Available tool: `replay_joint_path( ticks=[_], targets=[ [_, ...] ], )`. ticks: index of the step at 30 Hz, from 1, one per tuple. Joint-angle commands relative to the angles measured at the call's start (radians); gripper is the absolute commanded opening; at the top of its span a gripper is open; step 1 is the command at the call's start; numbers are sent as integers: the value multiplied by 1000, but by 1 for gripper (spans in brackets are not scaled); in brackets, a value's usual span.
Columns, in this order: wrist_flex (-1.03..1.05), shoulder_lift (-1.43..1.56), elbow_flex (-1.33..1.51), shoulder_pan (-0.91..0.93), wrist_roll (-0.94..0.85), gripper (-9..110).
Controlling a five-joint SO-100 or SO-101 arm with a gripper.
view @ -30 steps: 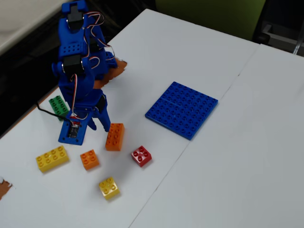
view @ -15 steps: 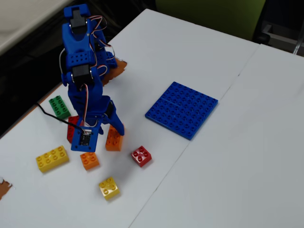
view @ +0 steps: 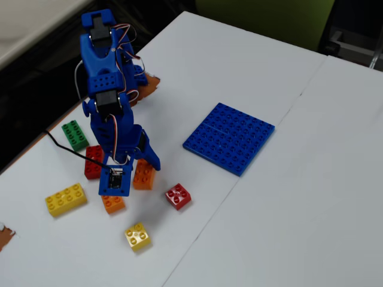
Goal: Pick up the 2x4 orange block and go up the 8x8 blue block.
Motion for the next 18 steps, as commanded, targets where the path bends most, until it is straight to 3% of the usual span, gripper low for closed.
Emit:
replay_joint_path(
  ticks=[1,18],
  targets=[
    [-15,0,-23,-11,-6,25],
    [-69,-37,-20,-3,-31,25]
  ],
)
